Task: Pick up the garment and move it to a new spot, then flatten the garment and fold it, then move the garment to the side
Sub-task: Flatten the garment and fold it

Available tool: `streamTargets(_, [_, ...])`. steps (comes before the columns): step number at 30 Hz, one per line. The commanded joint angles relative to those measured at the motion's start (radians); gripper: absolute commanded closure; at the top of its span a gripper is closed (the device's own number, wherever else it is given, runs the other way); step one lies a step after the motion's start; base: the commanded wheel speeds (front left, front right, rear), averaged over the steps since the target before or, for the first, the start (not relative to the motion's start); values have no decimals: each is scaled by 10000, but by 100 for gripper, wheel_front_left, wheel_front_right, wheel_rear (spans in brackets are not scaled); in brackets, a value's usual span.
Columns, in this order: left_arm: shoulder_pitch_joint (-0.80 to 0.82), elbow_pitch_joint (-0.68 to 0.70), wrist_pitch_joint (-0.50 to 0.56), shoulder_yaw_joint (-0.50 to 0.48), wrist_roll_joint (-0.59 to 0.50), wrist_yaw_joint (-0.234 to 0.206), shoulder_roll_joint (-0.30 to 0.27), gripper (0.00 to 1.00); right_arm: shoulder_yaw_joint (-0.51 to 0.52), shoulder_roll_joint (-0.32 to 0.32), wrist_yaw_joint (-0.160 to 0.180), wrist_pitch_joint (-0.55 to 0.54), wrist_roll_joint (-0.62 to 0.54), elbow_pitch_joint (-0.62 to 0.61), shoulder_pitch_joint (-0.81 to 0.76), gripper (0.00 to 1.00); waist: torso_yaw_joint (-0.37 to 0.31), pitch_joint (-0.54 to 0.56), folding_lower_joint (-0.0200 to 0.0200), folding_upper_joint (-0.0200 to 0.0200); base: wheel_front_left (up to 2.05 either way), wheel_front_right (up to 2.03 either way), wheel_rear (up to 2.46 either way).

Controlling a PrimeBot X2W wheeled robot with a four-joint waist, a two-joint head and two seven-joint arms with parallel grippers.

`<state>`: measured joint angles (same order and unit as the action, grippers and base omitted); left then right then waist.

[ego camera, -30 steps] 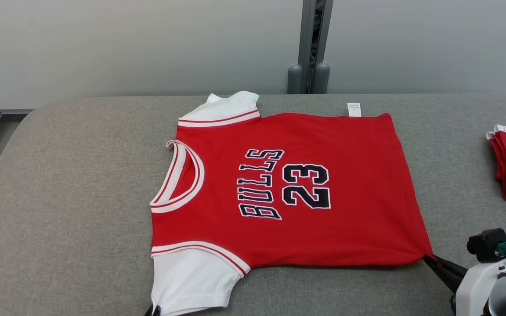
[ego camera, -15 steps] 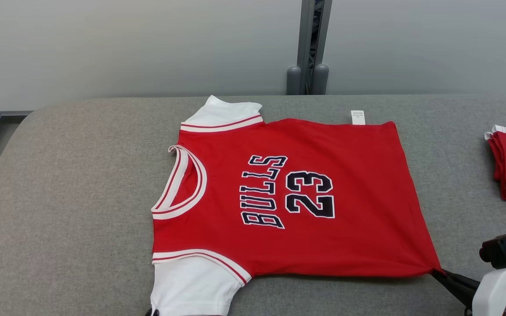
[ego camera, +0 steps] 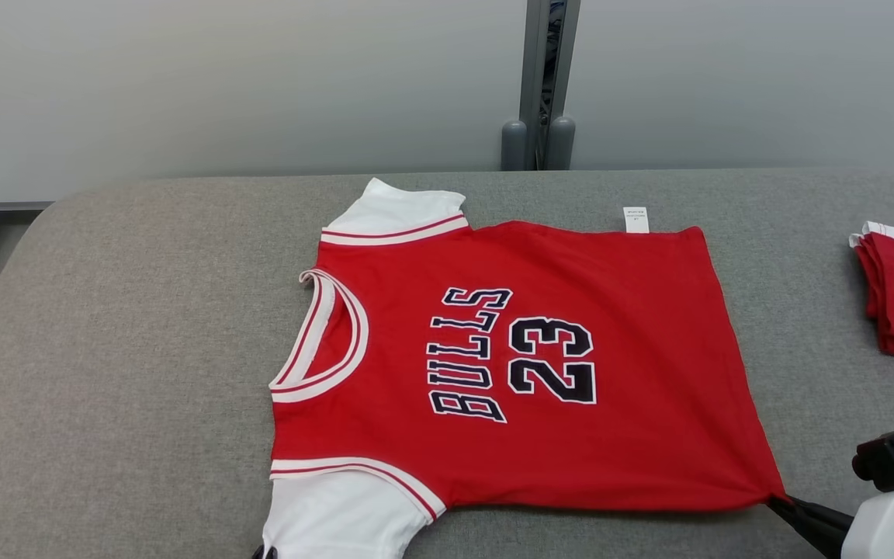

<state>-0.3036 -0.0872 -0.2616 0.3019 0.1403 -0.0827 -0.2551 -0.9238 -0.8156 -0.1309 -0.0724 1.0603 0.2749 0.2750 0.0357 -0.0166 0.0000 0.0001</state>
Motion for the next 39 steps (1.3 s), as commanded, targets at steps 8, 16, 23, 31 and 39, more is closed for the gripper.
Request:
streamTargets(8, [490,544,-41,-191,-324,329,213,100,958,448,-2,-212,-749,-68,-191,100,-43,-58,0,-1,0,0,0])
streamTargets(16, [1184,516,-41,-974,341,648,669,100,1749,691,0,-413,-1104,-147,-13,100,-98,-428,0,-1,0,0,0])
streamTargets(23, [2114,125,-41,-1349,638,901,1280,100,2337,918,-2,-613,-1193,-215,412,100,-167,-895,0,-1,0,0,0])
streamTargets(31, [3313,-457,-41,-1499,720,852,1682,100,2565,1110,0,-823,-1162,-8,1122,100,-230,-1499,0,-1,0,0,0])
streamTargets(39, [4372,-1001,-41,-1650,840,745,1880,100,2482,1254,-2,-869,-1133,421,1834,100,-256,-2006,0,-1,0,0,0])
